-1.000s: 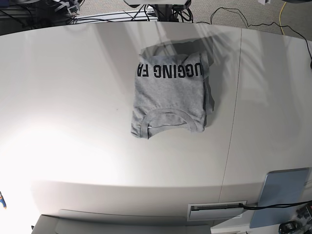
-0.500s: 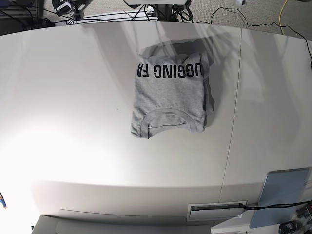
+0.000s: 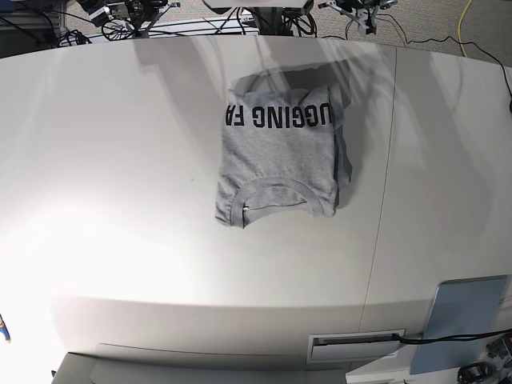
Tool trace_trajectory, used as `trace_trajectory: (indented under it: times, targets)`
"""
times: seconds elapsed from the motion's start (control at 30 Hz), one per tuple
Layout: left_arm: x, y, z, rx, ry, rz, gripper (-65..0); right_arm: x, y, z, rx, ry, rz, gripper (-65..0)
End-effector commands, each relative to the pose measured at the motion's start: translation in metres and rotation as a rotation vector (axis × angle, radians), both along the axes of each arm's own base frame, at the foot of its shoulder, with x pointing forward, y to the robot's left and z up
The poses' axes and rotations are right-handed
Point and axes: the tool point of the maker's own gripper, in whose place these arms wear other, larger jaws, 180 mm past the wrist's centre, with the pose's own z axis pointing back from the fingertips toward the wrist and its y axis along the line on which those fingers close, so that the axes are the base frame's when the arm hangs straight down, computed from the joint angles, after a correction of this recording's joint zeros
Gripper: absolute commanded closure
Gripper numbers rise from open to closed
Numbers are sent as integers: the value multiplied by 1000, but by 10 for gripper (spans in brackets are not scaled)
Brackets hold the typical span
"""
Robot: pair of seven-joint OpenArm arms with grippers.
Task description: Fold the T-shirt properly
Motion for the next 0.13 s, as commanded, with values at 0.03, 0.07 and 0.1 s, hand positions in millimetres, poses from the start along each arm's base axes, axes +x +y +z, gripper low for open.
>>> trace_trajectory:
  times: [0.03,0.07,0.1]
  targets:
    - [2,1,0,-2,-4,0,-117,1,-8,2,-12,-7,-1,0]
    - [2,1,0,-1,-8,1,-117,2,-8,2,-12,-10,-1,0]
    - [3,1,0,2,-14,2,-117,3,-7,2,-11,-14,-1,0]
